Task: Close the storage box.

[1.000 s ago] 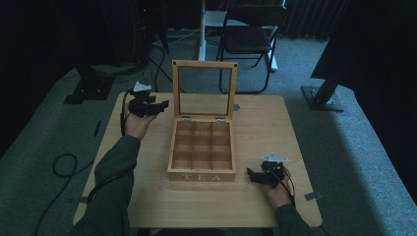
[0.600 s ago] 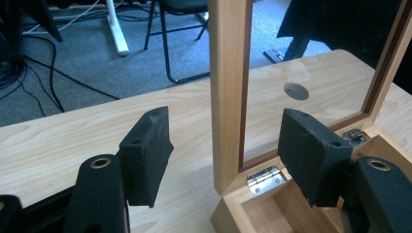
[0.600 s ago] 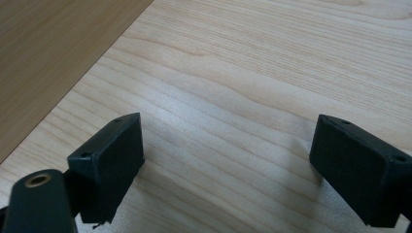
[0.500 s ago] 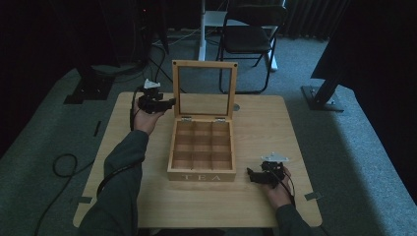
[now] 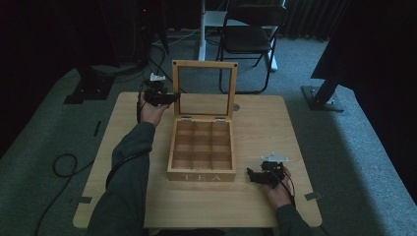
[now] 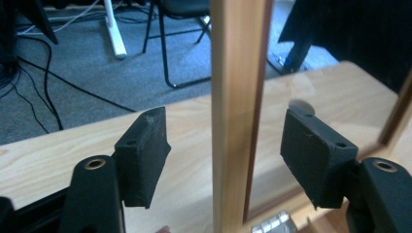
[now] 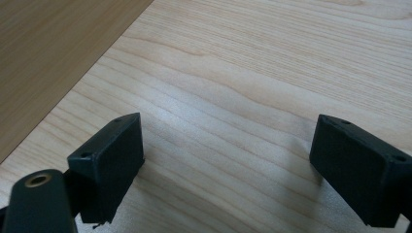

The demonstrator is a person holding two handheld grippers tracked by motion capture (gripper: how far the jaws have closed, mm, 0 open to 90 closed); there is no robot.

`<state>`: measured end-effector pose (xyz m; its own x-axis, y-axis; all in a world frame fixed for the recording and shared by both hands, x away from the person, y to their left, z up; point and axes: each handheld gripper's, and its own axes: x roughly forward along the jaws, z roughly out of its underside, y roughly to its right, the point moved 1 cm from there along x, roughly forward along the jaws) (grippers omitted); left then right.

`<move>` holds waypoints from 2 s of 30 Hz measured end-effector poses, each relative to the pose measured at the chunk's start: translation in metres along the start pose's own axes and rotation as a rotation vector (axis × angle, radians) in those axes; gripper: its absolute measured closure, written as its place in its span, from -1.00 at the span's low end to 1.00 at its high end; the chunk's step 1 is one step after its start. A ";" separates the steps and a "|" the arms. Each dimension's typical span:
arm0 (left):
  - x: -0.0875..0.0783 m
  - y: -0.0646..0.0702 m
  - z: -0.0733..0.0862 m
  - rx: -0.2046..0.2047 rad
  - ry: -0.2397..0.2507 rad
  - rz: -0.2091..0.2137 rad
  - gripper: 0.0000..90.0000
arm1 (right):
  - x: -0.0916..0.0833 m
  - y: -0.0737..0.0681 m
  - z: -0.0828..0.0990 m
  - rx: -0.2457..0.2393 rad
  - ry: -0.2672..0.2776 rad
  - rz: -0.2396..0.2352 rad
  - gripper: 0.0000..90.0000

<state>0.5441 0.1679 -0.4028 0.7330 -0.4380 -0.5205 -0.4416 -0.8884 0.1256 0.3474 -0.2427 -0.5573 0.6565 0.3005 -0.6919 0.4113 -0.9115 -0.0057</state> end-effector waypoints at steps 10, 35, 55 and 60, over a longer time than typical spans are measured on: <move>0.014 0.000 -0.027 -0.008 0.012 0.020 -0.24 | 0.000 0.000 0.000 -0.001 0.000 -0.001 -0.74; -0.014 0.023 -0.027 -0.023 0.076 0.105 -0.12 | 0.000 0.000 0.000 -0.001 0.000 0.001 -0.74; -0.060 0.048 0.005 0.033 0.087 0.145 -0.28 | 0.000 -0.001 0.000 0.003 0.000 0.003 -0.73; -0.066 0.052 0.010 0.048 0.089 0.135 -0.28 | 0.000 -0.001 0.000 0.003 0.000 0.004 -0.73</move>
<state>0.4675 0.1522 -0.3705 0.7069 -0.5656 -0.4247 -0.5621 -0.8137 0.1481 0.3467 -0.2423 -0.5572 0.6581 0.2972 -0.6918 0.4072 -0.9133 -0.0050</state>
